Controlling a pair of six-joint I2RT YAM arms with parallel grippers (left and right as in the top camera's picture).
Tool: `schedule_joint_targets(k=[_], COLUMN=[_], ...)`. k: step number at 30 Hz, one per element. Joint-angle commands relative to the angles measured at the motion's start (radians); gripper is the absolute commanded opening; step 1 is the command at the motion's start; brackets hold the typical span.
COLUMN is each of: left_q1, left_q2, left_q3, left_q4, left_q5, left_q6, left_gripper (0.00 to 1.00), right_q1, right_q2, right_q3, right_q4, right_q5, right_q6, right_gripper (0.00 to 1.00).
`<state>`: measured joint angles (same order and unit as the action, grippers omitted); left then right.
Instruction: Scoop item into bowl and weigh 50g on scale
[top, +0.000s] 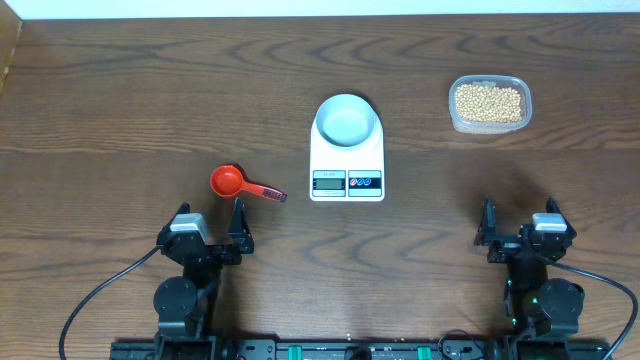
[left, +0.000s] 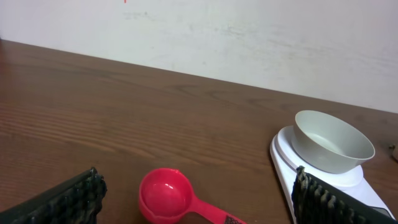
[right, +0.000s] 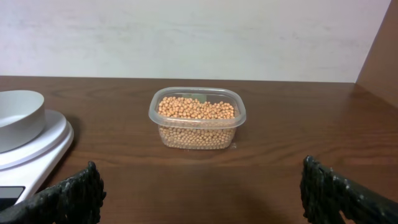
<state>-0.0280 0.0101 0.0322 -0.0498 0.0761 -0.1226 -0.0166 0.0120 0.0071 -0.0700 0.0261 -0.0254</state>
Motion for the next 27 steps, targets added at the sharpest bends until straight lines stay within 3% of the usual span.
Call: schedule_joint_targets(k=[1,10,22,27], left_q1=[0.004,0.004,0.004,0.005], left_q2=[-0.005,-0.005,-0.005,-0.005], left_q3=[-0.028,-0.028,-0.028,-0.017], left_q4=[-0.015,0.002,0.3,0.354], left_q5=[0.012,0.013,-0.045,-0.075], left_q6=[0.021,0.02,0.032,0.04], left_gripper=[0.98,0.98,0.98,0.98], right_q1=[-0.002,-0.002,-0.002,-0.002], right_q2=[-0.007,-0.007,-0.007,-0.007], right_q3=[-0.002,-0.002,-0.002,-0.002], right_q4=[-0.002,-0.002,-0.002,-0.002], right_q5=[0.009,0.009,0.009,0.009], right_q6=[0.01,0.01,0.01,0.01], right_gripper=[0.99,0.99,0.99,0.99])
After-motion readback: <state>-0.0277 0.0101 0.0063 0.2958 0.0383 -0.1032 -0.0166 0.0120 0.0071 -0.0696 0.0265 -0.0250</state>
